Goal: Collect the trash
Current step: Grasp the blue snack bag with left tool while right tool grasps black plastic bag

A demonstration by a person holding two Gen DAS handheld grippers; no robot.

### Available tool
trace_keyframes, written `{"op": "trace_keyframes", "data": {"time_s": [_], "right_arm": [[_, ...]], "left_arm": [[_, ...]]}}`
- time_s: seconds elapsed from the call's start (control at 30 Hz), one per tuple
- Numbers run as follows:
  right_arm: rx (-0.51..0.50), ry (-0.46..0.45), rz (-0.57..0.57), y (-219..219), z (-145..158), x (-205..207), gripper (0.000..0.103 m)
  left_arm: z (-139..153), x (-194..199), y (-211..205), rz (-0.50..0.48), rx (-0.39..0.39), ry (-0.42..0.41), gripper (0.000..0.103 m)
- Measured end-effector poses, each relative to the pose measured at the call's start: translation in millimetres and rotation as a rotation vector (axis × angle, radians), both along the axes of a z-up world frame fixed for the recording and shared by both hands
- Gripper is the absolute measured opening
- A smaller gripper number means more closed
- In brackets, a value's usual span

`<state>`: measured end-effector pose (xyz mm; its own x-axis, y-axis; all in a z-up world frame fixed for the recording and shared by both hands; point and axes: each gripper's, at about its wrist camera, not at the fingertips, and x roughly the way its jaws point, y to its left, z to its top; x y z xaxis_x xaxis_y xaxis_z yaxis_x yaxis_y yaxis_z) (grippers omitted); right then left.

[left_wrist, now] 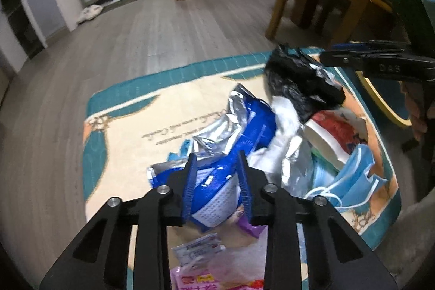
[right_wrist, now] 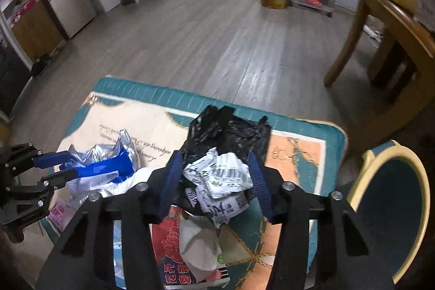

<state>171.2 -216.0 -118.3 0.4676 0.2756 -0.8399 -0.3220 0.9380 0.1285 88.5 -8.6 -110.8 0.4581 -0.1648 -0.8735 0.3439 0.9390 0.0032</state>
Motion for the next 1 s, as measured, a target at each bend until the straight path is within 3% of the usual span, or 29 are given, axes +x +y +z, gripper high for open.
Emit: {"op": "trace_keyframes", "data": {"time_s": [0.2,0.5,0.67,0.8,0.83,0.87,0.9,1.0], "right_arm": [[0.021,0.040,-0.005,-4,-10,4,0.049],[0.098,0.046,-0.100,-38,1,14,0.049],[0.090,0.048,-0.013,-19,-2,8,0.049],[0.047,0.051,0.027,-1,-10,6,0.049],[0.042,0.059,0.028,1,-15,7,0.041],[0.044,0.071,0.034,4,-18,8,0.027],[0.040,0.087,0.038,6,-22,9,0.022],[0.036,0.088,0.048,8,-22,7,0.016]], "left_arm": [[-11,1,-7,-0.056,0.025,0.035,0.028],[-8,-5,-18,-0.115,0.041,0.040,0.028],[-3,-3,-16,-0.101,0.001,0.045,0.028],[-18,-4,-20,-0.128,0.054,0.082,0.028],[-22,-5,-22,-0.136,0.082,0.088,0.028],[-23,-5,-22,-0.137,0.095,0.090,0.026],[-24,-5,-21,-0.134,0.101,0.093,0.022],[-20,-2,-15,-0.105,0.087,0.092,0.016]]}}
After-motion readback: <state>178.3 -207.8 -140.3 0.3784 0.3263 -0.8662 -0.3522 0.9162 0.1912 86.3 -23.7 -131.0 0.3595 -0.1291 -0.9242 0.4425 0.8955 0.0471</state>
